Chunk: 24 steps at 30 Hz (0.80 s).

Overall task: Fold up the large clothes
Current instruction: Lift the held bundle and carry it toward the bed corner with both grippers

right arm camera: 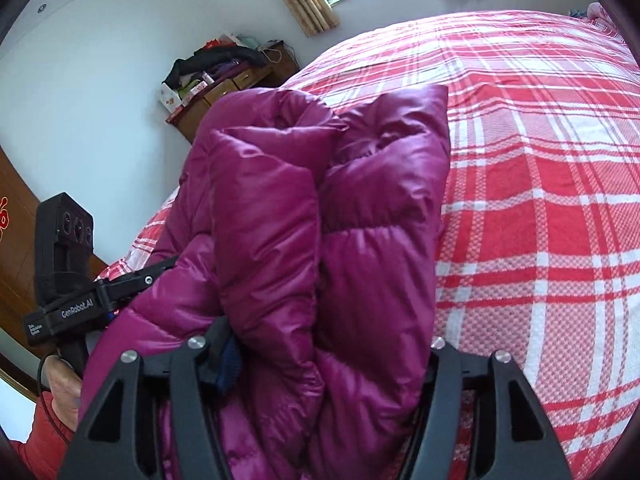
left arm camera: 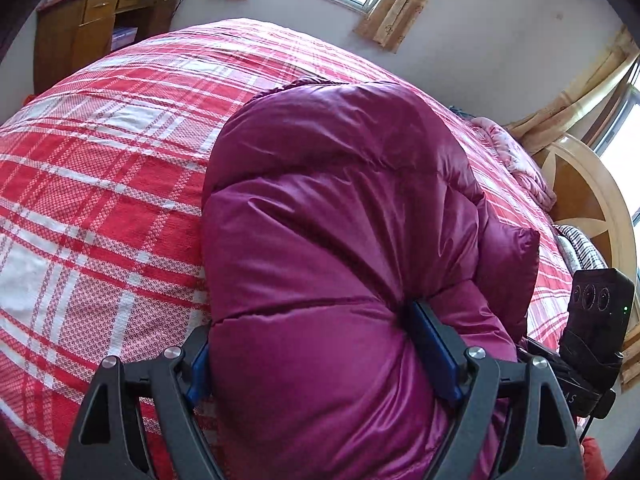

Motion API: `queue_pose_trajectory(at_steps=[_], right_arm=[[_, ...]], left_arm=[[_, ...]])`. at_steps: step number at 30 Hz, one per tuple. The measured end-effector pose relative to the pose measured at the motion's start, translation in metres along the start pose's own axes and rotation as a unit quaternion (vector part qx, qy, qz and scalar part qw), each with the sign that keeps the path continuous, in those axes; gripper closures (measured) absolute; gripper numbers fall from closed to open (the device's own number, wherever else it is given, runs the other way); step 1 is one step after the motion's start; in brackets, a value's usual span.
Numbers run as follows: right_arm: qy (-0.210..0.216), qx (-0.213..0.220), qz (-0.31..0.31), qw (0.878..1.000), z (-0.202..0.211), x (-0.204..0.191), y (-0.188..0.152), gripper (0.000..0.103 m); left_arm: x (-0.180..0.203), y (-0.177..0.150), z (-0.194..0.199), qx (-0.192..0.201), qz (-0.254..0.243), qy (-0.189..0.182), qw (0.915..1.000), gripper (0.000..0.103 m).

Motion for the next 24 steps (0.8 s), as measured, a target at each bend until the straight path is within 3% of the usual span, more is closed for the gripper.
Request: queue_pose_trajectory(at_steps=[4, 7, 9, 12, 24], right_arm=[[0.000, -0.001, 0.005, 1.000, 0.002, 0.001, 0.000, 0.040], [-0.006, -0.002, 0.010, 1.000, 0.003, 0.000, -0.003, 0.045], [-0.009, -0.006, 0.014, 1.000, 0.003, -0.007, -0.005, 0.053], [-0.009, -0.009, 0.016, 1.000, 0.006, -0.018, -0.013, 0.062], [0.001, 0.003, 0.013, 1.000, 0.027, -0.056, -0.044, 0.075]], left_arm=[[0.007, 0.000, 0.002, 0.013, -0.005, 0.008, 0.9999, 0.022], [0.008, -0.001, 0.009, 0.022, -0.019, 0.022, 0.9993, 0.035], [0.012, -0.002, 0.015, 0.029, -0.027, 0.032, 0.9987, 0.046], [0.004, -0.007, 0.029, 0.038, -0.040, 0.052, 0.9971, 0.052], [-0.006, -0.020, 0.077, 0.074, -0.045, 0.081, 0.9929, 0.063]])
Point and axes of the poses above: each gripper's, at about its wrist camera, not at the fingertips, and z roughly against the way its jaws point, x to its right, y to its top, the point moved 10 cm from there along -z, roughly the way its jaws point, and after that the axes turned 8 degrees about y, right-handed, at the moved point
